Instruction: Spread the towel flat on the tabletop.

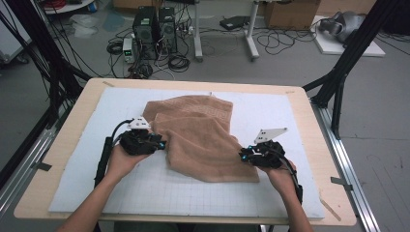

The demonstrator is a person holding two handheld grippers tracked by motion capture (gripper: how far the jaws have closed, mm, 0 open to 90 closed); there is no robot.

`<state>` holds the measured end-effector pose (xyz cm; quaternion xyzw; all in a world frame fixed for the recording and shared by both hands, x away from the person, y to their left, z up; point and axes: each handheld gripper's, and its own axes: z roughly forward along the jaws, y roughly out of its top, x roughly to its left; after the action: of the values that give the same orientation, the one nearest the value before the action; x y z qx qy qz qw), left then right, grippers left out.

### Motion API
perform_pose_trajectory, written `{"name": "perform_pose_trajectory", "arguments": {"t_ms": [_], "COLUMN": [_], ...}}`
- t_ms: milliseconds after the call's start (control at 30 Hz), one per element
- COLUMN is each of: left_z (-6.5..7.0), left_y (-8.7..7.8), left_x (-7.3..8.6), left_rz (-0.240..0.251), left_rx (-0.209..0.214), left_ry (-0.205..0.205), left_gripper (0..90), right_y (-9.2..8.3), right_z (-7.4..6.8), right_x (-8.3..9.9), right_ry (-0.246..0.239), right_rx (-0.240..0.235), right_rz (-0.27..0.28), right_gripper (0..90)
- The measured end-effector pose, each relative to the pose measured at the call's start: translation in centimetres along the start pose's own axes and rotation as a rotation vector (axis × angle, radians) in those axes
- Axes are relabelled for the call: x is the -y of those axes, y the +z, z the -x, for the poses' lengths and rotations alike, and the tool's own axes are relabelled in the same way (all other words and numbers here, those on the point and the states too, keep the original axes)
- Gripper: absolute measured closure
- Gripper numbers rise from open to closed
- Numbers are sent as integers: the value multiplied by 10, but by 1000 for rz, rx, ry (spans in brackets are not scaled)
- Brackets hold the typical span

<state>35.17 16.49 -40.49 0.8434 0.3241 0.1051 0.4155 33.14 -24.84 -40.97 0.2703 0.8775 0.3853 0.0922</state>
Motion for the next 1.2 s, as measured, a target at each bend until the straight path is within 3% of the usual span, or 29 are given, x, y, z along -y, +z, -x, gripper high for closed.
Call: {"name": "perform_pose_trajectory", "arguments": {"t_ms": [200, 267, 400, 667, 800, 1000, 1200], "left_z": [10, 13, 19, 24, 23, 22, 27], "left_y": [36, 45, 53, 56, 57, 53, 29], "left_x": [-1, -1, -1, -2, -3, -3, -8], "left_rz": [-78, -100, -101, -103, -98, -94, -58], "left_rx": [31, 24, -1, 1, 3, 9, 1], "left_ry": [21, 29, 47, 76, 69, 64, 95], "left_gripper": [617, 606, 608, 766, 842, 871, 873], "right_y": [22, 26, 27, 29, 29, 28, 28], "right_z": [0, 0, 0, -2, -1, 0, -1], "right_x": [8, 10, 11, 10, 10, 10, 10], "right_ry": [7, 16, 10, -6, 4, 13, 9], "right_rx": [-26, -26, -28, 2, -3, -10, -7], "right_rz": [-83, -85, -80, -87, -85, -81, -82], "right_gripper": [660, 647, 649, 695, 711, 712, 708]}}
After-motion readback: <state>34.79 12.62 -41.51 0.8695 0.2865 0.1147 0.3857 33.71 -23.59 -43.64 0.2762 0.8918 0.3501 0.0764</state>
